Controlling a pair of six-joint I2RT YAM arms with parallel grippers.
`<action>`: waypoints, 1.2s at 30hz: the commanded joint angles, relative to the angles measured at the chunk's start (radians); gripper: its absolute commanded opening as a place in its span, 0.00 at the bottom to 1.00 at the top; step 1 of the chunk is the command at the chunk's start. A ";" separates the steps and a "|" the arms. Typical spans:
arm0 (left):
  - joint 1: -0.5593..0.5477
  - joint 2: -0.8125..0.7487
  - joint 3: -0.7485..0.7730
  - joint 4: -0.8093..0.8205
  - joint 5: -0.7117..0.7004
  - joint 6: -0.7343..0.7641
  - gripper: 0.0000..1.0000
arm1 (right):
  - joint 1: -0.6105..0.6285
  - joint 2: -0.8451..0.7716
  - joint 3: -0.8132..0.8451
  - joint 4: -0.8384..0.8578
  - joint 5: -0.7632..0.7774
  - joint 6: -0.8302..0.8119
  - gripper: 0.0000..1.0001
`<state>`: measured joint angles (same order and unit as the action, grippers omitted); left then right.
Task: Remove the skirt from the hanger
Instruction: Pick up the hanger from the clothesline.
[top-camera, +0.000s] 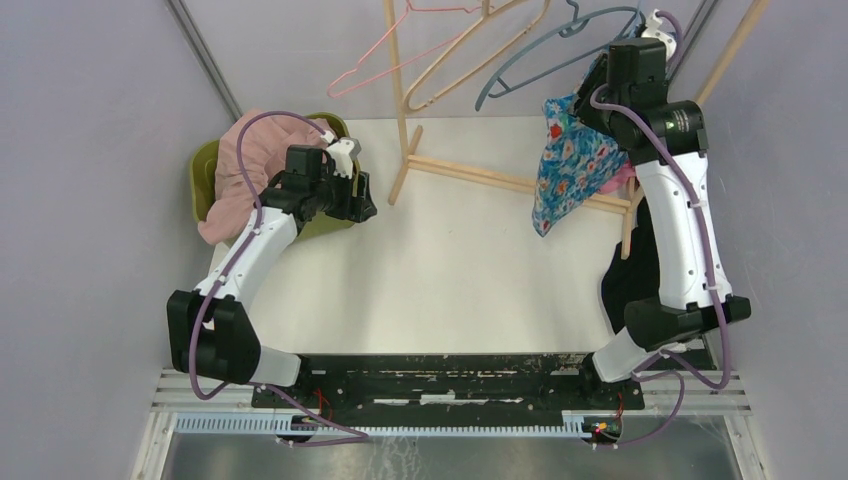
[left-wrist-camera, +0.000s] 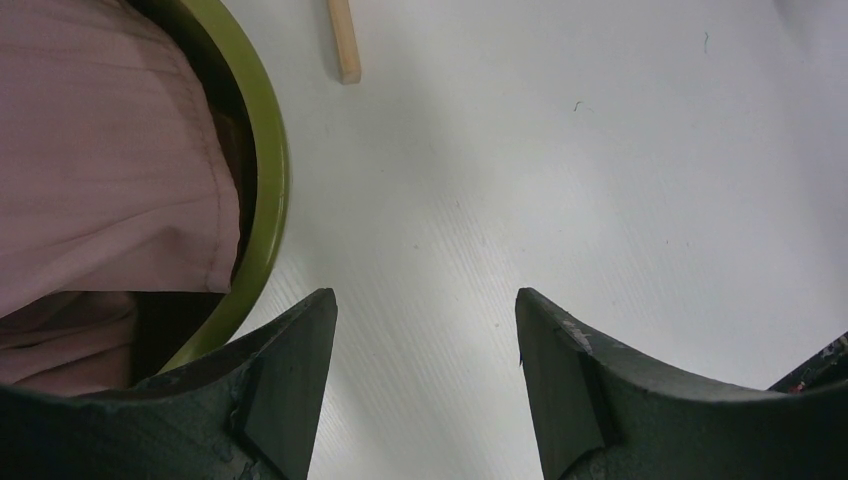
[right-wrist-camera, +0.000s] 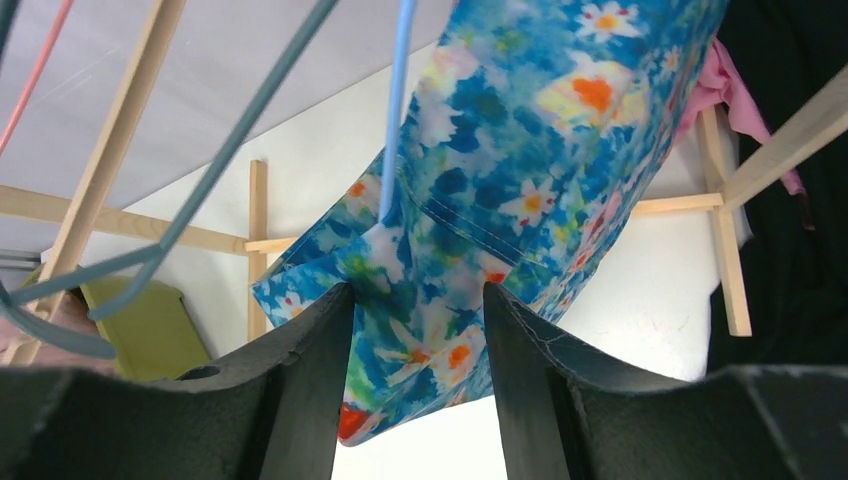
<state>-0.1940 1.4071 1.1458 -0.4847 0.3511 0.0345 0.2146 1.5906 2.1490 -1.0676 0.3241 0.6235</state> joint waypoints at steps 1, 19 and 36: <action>-0.004 -0.001 0.025 0.017 0.035 0.046 0.73 | 0.045 0.039 0.097 0.057 0.053 -0.035 0.56; -0.007 0.007 0.008 0.038 0.086 0.030 0.72 | 0.080 -0.148 -0.047 0.029 0.416 -0.175 0.54; -0.011 0.007 0.006 0.033 0.073 0.043 0.72 | 0.057 -0.014 0.095 0.228 0.407 -0.250 0.54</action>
<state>-0.1989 1.4254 1.1450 -0.4774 0.4133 0.0345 0.2916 1.5227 2.2063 -0.9348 0.7189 0.3977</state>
